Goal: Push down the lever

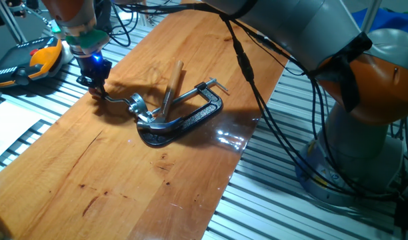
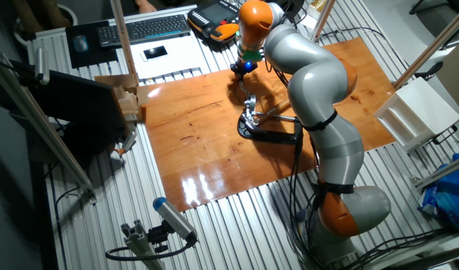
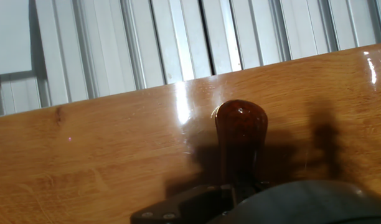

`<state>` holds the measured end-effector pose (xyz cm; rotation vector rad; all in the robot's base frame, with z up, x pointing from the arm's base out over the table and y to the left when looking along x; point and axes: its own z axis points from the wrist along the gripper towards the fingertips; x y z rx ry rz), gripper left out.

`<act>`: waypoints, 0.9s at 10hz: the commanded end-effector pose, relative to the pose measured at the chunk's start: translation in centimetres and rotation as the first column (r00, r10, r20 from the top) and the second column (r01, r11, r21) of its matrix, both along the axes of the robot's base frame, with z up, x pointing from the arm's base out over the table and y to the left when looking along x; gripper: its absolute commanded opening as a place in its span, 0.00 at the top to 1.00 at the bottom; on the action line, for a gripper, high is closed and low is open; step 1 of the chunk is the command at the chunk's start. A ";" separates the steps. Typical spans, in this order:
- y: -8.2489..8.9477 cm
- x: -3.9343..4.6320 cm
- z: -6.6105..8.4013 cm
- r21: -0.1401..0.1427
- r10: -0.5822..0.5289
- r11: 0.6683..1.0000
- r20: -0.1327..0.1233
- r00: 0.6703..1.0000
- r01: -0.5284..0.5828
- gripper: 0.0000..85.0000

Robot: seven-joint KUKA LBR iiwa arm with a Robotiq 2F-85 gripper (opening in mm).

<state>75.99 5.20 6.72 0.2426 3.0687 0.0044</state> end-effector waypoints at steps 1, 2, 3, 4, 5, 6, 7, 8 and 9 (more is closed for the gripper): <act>0.0 -0.04 -0.3 0.001 -0.001 1.000 -0.002 1.000 0.001 1.00; -0.1 -0.03 -0.4 0.002 -0.003 1.000 -0.002 1.000 0.003 1.00; -0.1 -0.03 -0.4 0.002 -0.003 1.000 -0.002 1.000 0.003 1.00; -0.1 -0.04 -0.5 0.002 -0.003 1.000 -0.002 1.000 0.003 1.00; -0.1 -0.05 -0.6 0.002 -0.003 1.000 -0.002 1.000 0.003 1.00; -0.1 -0.06 -0.5 0.002 -0.003 1.000 -0.002 1.000 0.003 1.00; -0.1 -0.04 -0.1 0.002 -0.003 1.000 -0.003 1.000 0.003 1.00; 0.0 -0.05 0.5 0.002 -0.003 1.000 -0.008 1.000 0.003 1.00; 0.1 -0.09 1.2 0.001 -0.004 1.000 -0.015 1.000 0.004 1.00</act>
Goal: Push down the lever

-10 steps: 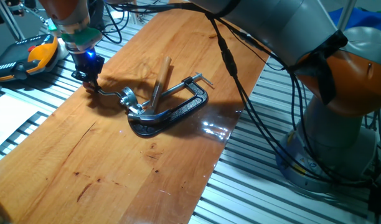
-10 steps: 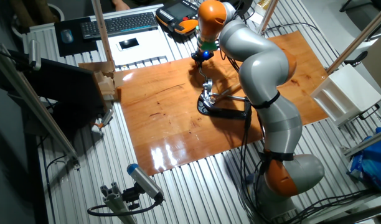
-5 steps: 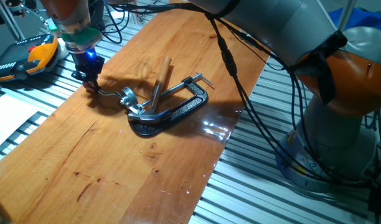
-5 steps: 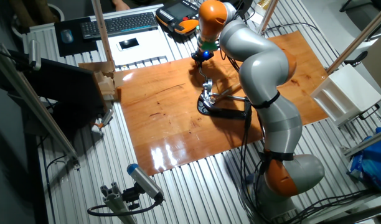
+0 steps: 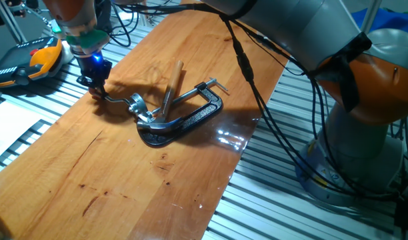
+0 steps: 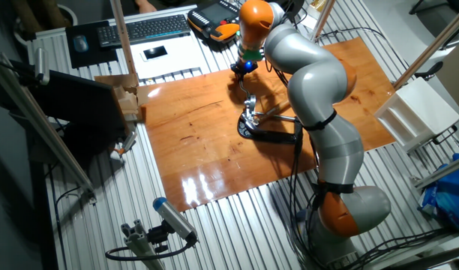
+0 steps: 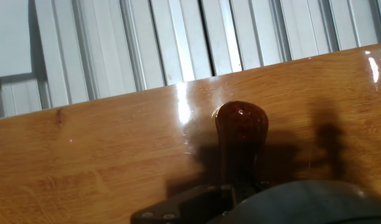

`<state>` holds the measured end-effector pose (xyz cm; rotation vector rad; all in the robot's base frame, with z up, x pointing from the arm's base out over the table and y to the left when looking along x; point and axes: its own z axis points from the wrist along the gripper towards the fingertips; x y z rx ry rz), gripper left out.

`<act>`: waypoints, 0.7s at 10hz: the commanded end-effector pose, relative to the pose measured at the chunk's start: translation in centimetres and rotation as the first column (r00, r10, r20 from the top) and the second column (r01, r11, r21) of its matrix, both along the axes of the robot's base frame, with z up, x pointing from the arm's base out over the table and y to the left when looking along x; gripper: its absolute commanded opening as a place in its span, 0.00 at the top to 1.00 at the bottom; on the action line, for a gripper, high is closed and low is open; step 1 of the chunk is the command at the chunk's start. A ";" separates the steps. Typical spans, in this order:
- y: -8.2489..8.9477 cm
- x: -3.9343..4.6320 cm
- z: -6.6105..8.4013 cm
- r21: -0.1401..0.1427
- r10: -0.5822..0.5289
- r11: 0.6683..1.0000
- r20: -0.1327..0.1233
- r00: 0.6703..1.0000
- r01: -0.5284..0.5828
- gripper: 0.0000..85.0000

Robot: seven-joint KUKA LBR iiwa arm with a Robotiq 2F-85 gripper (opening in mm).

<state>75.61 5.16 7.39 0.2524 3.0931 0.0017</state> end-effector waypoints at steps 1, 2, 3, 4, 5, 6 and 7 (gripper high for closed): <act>0.2 0.22 1.1 -0.003 0.001 1.000 0.007 1.000 -0.001 1.00; 0.2 0.15 1.6 0.002 -0.001 1.000 0.007 1.000 0.001 1.00; 0.3 0.12 1.9 0.008 0.001 1.000 0.010 1.000 -0.001 1.00; 0.4 0.06 2.2 0.011 0.010 1.000 0.017 1.000 -0.010 1.00; 0.4 -0.08 2.8 0.019 0.022 1.000 0.021 1.000 -0.022 1.00; 0.5 -0.39 3.7 0.018 0.042 0.999 0.024 0.999 -0.042 1.00; 0.5 -0.71 4.5 0.017 0.054 0.998 0.027 0.998 -0.055 1.00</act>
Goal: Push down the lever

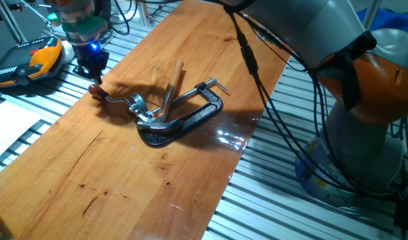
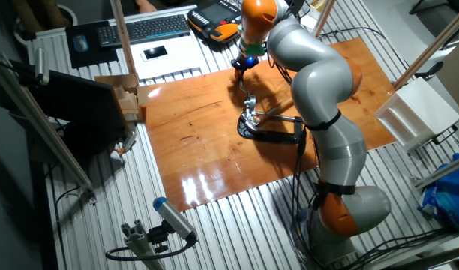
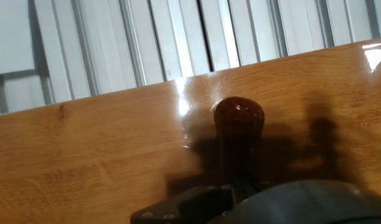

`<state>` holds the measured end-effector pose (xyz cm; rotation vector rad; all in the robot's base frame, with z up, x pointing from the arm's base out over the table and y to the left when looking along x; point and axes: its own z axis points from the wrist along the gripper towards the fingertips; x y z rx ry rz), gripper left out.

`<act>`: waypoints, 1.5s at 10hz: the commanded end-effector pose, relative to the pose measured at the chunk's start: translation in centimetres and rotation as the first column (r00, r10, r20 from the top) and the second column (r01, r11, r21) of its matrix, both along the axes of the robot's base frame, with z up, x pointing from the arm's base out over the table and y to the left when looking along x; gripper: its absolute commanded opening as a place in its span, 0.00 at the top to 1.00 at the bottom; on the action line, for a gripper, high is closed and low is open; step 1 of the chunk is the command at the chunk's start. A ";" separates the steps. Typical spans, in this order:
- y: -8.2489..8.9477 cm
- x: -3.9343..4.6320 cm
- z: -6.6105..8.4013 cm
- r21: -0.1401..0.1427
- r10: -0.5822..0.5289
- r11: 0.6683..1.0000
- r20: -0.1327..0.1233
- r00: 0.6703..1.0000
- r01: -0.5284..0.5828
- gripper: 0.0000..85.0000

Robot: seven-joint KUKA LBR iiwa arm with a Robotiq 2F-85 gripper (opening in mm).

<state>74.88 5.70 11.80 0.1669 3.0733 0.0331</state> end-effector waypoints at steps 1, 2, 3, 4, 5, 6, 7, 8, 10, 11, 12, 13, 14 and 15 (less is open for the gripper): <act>0.0 -0.21 0.6 0.003 0.010 1.000 0.003 1.000 -0.010 1.00; 0.0 -0.41 1.0 0.008 0.020 1.000 -0.001 1.000 -0.020 1.00; -0.1 -0.85 1.7 0.019 0.031 0.999 -0.011 0.999 -0.031 1.00; -0.3 -1.44 2.6 0.020 0.039 0.999 -0.018 0.999 -0.038 1.00; -0.6 -2.10 3.6 0.020 0.040 0.999 -0.018 0.999 -0.040 1.00; -0.7 -2.65 4.6 0.017 0.045 0.999 -0.017 0.999 -0.044 1.00; -0.9 -3.11 5.3 0.023 0.051 0.998 -0.016 0.999 -0.051 1.00; -1.1 -3.58 6.0 0.023 0.066 0.998 -0.011 0.998 -0.066 1.00; -1.9 -4.50 7.3 0.020 0.108 0.994 -0.003 0.994 -0.108 1.00; -1.9 -4.50 7.3 -0.001 0.104 0.995 0.052 0.993 -0.104 1.00; -1.9 -4.50 7.3 -0.047 0.097 0.995 0.102 0.990 -0.093 1.00; -1.9 -4.50 7.3 -0.076 0.085 0.994 0.131 0.988 -0.075 1.00; -1.9 -4.50 7.3 -0.063 0.053 0.997 0.110 0.993 -0.046 1.00; -1.9 -4.50 7.3 -0.052 0.049 0.998 0.075 0.996 -0.045 1.00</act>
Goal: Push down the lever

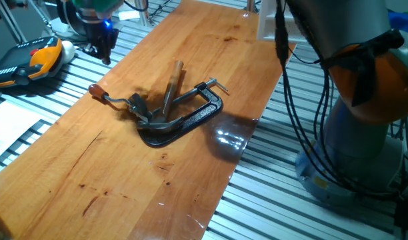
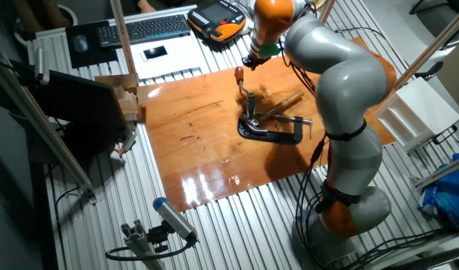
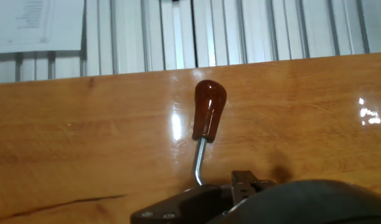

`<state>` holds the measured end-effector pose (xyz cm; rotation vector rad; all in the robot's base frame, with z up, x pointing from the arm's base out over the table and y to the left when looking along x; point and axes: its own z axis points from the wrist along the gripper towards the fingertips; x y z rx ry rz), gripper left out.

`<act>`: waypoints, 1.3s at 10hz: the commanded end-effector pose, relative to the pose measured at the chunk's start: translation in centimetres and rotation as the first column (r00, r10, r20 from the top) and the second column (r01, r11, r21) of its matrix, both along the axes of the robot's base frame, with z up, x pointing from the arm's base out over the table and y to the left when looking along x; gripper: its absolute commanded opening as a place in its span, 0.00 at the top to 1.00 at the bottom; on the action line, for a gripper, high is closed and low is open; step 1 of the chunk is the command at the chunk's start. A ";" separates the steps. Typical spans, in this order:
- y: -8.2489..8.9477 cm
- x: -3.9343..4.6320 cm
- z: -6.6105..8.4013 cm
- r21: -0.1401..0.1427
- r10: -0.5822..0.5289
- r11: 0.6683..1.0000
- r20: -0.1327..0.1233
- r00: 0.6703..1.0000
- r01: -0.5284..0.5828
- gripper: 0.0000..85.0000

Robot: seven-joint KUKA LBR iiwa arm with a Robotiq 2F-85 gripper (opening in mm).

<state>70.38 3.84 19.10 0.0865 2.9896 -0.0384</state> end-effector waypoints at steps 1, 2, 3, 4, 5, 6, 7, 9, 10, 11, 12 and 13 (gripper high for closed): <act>-0.1 0.01 0.0 0.009 -0.003 1.000 -0.057 0.998 0.004 1.00; -0.1 0.01 0.0 0.035 -0.012 0.999 -0.100 0.995 0.016 1.00; -0.1 0.01 0.0 0.036 -0.009 0.999 -0.153 0.988 0.014 1.00; -0.1 0.01 0.0 0.058 -0.004 0.998 -0.187 0.982 0.015 1.00; -0.1 0.01 0.0 0.057 -0.001 0.998 -0.209 0.978 0.013 1.00; -0.1 -0.04 0.2 0.048 0.006 0.999 -0.220 0.976 0.004 1.00; -0.3 -0.29 0.9 0.036 0.008 0.999 -0.221 0.975 0.000 1.00; -0.6 -0.74 2.2 0.019 0.009 1.000 -0.215 0.977 -0.005 1.00; -0.7 -0.91 2.6 0.020 0.012 1.000 -0.205 0.979 -0.008 1.00; -0.6 -1.04 2.9 0.024 0.021 1.000 -0.191 0.981 -0.017 1.00; -0.5 -1.21 3.3 0.041 0.028 0.999 -0.162 0.986 -0.022 1.00; -0.4 -1.46 3.6 0.048 0.034 0.998 -0.130 0.991 -0.028 1.00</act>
